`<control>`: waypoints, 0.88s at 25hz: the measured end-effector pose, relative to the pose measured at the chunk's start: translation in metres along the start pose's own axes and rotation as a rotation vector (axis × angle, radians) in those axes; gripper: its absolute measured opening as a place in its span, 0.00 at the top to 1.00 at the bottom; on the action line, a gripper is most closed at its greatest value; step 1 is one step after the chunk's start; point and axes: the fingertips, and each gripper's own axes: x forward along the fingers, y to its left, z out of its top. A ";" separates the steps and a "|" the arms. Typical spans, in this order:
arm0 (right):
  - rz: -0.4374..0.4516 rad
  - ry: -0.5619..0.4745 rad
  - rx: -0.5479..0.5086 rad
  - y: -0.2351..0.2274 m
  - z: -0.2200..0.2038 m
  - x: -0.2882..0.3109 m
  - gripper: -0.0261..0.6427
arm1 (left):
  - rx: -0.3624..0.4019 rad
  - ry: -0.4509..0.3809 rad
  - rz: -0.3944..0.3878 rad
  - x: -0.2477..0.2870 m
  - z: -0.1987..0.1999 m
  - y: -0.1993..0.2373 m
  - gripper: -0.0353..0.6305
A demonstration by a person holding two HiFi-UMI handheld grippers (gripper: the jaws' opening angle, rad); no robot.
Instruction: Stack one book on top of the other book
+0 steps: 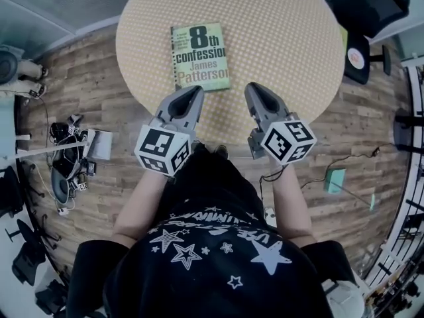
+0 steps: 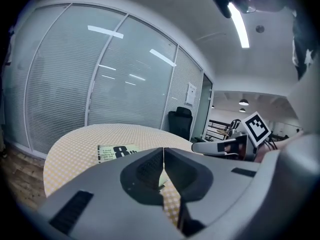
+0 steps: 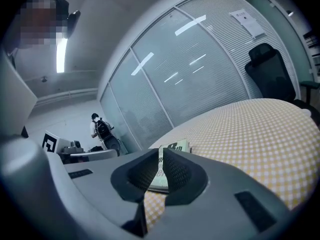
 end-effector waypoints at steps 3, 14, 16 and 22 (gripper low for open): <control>0.020 0.023 -0.017 -0.001 -0.004 -0.003 0.90 | -0.003 0.007 0.002 0.001 -0.003 -0.006 0.93; -0.063 -0.043 -0.030 0.042 -0.003 0.005 0.90 | 0.080 -0.050 -0.157 -0.024 0.015 -0.001 0.94; -0.102 -0.075 -0.024 0.056 -0.003 0.005 0.90 | 0.100 -0.046 -0.218 -0.033 0.016 0.001 0.94; -0.136 -0.117 -0.026 0.108 -0.012 0.013 0.91 | 0.131 -0.051 -0.314 -0.068 0.022 0.022 0.94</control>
